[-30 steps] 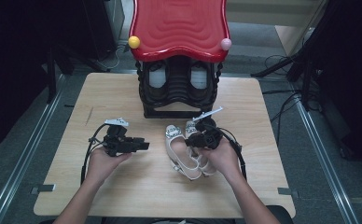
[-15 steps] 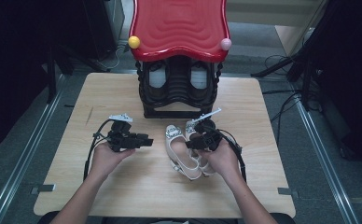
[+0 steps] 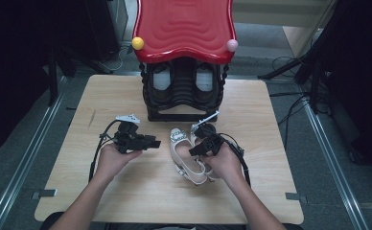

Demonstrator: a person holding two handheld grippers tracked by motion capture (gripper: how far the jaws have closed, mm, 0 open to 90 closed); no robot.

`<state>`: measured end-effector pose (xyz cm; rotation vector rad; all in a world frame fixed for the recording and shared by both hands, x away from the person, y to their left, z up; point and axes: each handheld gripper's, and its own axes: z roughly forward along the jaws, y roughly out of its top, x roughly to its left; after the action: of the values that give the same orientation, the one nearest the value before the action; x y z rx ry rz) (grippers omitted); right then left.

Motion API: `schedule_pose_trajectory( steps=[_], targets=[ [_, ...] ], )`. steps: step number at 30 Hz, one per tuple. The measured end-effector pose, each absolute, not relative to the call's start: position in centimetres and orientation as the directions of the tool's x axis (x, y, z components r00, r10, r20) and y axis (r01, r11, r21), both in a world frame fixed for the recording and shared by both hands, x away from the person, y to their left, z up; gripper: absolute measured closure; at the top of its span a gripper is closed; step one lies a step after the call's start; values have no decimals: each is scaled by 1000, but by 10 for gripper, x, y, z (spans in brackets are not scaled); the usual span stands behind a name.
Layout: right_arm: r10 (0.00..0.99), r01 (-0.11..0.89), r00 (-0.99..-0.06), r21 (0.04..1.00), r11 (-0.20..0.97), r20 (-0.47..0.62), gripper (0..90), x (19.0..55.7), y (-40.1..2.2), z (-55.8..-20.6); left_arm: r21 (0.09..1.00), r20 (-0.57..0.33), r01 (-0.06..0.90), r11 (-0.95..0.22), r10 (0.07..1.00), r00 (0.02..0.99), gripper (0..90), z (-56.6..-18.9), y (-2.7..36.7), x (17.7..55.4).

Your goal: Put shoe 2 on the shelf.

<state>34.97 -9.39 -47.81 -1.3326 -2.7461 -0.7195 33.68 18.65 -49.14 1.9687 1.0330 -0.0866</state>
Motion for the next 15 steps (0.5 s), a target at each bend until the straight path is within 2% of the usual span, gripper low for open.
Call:
schedule_pose_trajectory(
  steps=[4, 10, 15],
  targets=[
    [753, 760, -629, 358, 542, 194, 650, 353, -91, -486, 673, -423, 691, -261, 631, 651, 589, -491, 187, 337],
    [756, 766, -624, 346, 541, 200, 647, 357, -91, -492, 672, -425, 695, -256, 636, 645, 588, -492, 187, 337],
    [752, 758, -634, 340, 557, 180, 702, 360, -86, -495, 676, -414, 688, -263, 637, 650, 587, -491, 186, 336]
  ],
)
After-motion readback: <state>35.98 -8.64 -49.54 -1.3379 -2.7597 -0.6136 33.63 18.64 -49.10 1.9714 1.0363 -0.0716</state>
